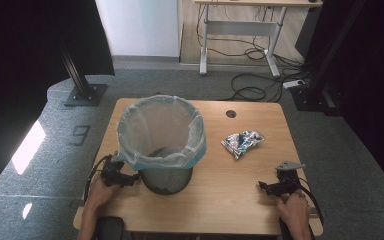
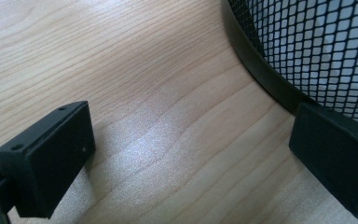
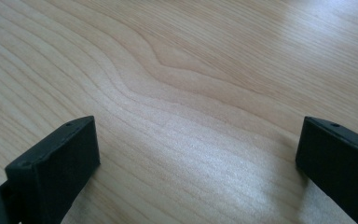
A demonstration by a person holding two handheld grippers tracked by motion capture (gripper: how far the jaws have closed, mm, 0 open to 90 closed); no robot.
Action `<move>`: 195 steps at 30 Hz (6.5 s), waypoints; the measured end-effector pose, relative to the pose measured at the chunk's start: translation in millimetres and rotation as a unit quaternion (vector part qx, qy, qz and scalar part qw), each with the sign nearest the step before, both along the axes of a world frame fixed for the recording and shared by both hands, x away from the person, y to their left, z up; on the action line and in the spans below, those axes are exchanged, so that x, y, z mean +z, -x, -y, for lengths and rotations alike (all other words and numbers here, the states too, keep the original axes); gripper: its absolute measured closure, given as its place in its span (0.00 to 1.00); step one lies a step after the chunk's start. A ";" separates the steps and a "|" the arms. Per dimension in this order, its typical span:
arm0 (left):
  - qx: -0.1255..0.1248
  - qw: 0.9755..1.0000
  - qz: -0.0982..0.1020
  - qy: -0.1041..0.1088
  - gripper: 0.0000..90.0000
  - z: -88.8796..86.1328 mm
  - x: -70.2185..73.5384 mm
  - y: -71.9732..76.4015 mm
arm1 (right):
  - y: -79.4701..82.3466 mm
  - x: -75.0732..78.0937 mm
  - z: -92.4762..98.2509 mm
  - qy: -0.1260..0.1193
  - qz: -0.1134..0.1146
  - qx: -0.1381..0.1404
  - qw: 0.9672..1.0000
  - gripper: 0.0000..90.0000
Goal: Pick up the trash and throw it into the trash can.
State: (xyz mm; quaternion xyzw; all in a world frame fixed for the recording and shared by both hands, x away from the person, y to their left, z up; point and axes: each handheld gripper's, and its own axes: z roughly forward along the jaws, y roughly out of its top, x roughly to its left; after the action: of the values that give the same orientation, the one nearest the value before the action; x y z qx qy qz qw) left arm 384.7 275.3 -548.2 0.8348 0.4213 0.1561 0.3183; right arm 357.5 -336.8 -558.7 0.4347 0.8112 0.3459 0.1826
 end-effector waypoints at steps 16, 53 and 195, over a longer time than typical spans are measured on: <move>0.001 1.000 0.000 0.000 0.00 0.1 0.0 0.0 | -3.0 0.0 -0.4 0.000 0.001 0.009 1.000 0.00; 0.020 1.000 0.000 0.000 0.00 1.6 0.0 2.5 | -46.1 45.8 -51.7 0.010 -0.009 0.035 0.999 0.03; 0.022 1.000 -0.001 0.000 0.00 2.1 0.1 2.1 | -94.7 279.5 -154.5 -0.018 0.008 0.155 0.988 0.93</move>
State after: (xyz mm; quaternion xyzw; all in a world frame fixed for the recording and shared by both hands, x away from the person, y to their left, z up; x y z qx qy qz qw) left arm 382.6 273.1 -548.1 0.8255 0.4398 0.1624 0.3141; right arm 452.2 -182.4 -279.2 0.3042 0.8609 0.3881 0.1252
